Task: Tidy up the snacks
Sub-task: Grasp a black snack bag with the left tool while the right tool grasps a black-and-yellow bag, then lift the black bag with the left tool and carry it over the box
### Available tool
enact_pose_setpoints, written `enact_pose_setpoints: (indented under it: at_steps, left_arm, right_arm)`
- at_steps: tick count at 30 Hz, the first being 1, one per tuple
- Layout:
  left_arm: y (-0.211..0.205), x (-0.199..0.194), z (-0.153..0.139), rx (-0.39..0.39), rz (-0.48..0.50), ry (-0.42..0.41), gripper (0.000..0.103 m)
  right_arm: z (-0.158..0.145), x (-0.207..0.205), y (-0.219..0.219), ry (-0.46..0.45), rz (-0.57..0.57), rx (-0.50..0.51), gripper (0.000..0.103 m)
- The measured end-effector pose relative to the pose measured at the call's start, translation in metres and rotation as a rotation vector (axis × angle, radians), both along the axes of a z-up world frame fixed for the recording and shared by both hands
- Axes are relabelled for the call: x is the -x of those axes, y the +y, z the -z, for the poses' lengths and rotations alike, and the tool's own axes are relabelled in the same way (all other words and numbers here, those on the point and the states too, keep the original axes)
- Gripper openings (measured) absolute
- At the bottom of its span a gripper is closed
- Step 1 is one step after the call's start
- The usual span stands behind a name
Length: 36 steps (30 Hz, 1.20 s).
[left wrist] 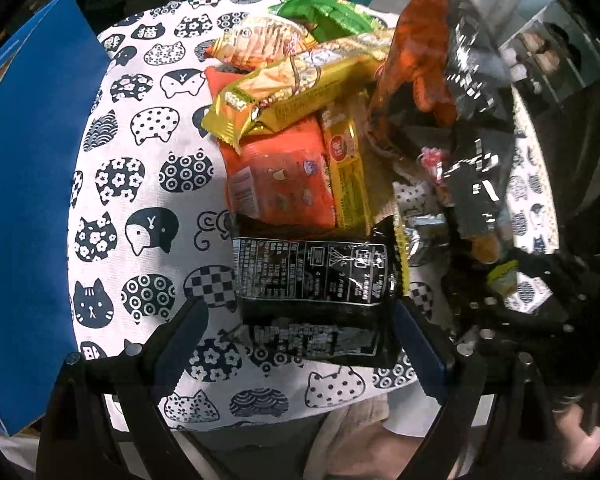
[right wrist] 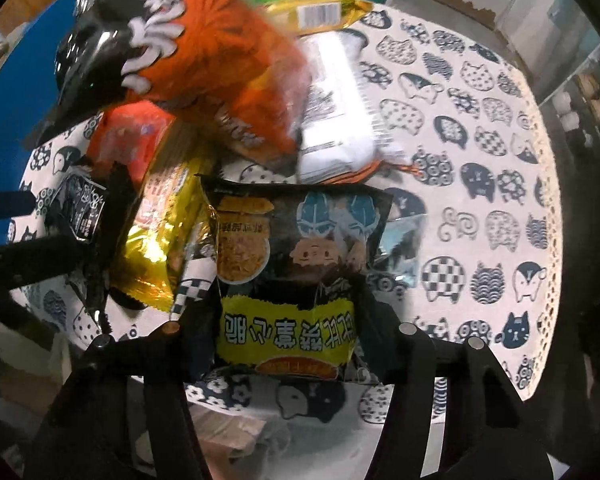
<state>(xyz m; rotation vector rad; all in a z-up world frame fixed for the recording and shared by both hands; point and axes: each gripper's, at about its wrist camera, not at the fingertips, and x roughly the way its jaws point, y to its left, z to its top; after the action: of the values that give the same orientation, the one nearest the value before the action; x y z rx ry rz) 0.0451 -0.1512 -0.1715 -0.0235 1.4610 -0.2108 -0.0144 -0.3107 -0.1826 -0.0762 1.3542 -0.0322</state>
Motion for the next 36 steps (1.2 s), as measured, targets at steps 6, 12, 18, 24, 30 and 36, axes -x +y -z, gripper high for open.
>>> enact_pose_setpoints:
  at_steps: [6,12,18,24,30,36]
  left_arm:
    - [-0.012,-0.01,0.025,-0.019,-0.018,0.037,0.096]
    - [-0.01,-0.014,0.04,0.029,-0.018,0.056,0.098]
    - [0.0,-0.01,0.046,0.084,-0.007,0.056,0.071]
    - [0.017,0.005,0.039,0.088,0.001,0.023,0.047]
    - [0.026,0.013,0.029,0.114,0.015,-0.009,0.038]
    - [0.04,0.016,0.006,0.167,0.02,-0.042,0.035]
  right_arm:
    - [0.006,0.005,-0.002,-0.014,0.012,-0.006,0.059]
    - [-0.021,-0.002,-0.006,-0.043,0.01,-0.022,0.059]
    - [-0.052,-0.002,0.0,-0.076,0.004,-0.024,0.059]
    - [-0.06,0.003,0.004,-0.105,0.003,-0.011,0.059]
    - [-0.071,0.009,0.004,-0.143,0.006,-0.008,0.059]
    - [-0.092,0.01,0.006,-0.194,0.006,-0.007,0.059]
